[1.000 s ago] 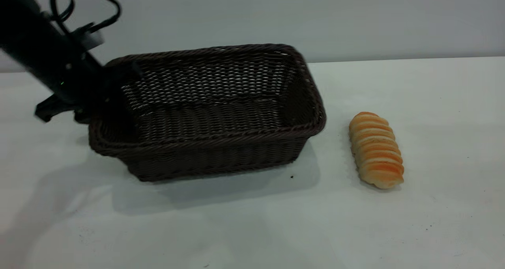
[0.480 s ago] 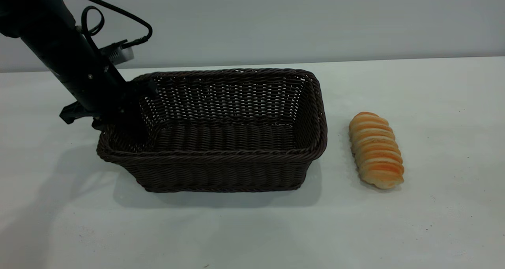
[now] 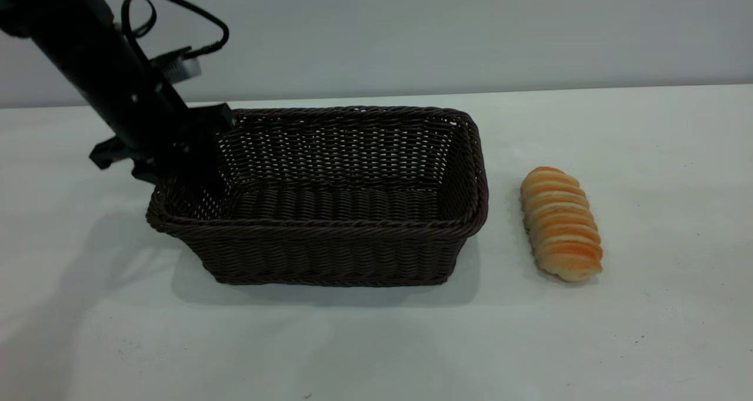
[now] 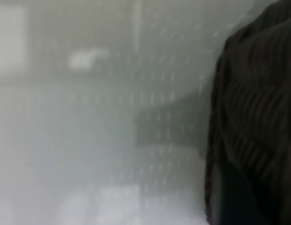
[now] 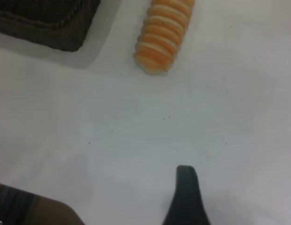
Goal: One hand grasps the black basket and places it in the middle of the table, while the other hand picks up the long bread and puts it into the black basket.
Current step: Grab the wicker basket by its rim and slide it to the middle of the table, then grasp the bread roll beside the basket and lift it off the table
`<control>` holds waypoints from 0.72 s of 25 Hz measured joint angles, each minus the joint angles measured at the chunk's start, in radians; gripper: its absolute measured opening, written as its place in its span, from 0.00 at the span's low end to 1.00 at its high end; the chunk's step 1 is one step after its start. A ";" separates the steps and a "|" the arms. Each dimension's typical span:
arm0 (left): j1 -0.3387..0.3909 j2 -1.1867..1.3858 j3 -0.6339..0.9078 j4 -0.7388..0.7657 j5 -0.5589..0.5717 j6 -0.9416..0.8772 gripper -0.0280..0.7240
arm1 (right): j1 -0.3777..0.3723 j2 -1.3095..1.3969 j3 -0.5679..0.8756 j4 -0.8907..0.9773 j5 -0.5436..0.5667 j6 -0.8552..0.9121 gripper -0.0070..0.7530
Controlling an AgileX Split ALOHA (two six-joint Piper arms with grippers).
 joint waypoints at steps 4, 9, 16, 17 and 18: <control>0.036 -0.008 -0.063 0.071 0.097 -0.075 0.69 | 0.000 0.000 0.000 -0.001 0.011 0.000 0.78; 0.103 -0.076 -0.127 0.197 0.223 -0.178 0.73 | 0.000 0.000 0.000 0.009 0.021 -0.001 0.78; 0.122 -0.254 -0.160 0.233 0.243 -0.169 0.73 | 0.000 0.097 0.000 0.142 -0.026 -0.098 0.78; 0.120 -0.275 -0.161 0.222 0.250 -0.147 0.73 | 0.000 0.124 0.000 0.172 -0.036 -0.127 0.78; 0.117 -0.295 -0.161 0.208 0.260 -0.131 0.73 | 0.000 0.153 0.000 0.212 -0.046 -0.162 0.78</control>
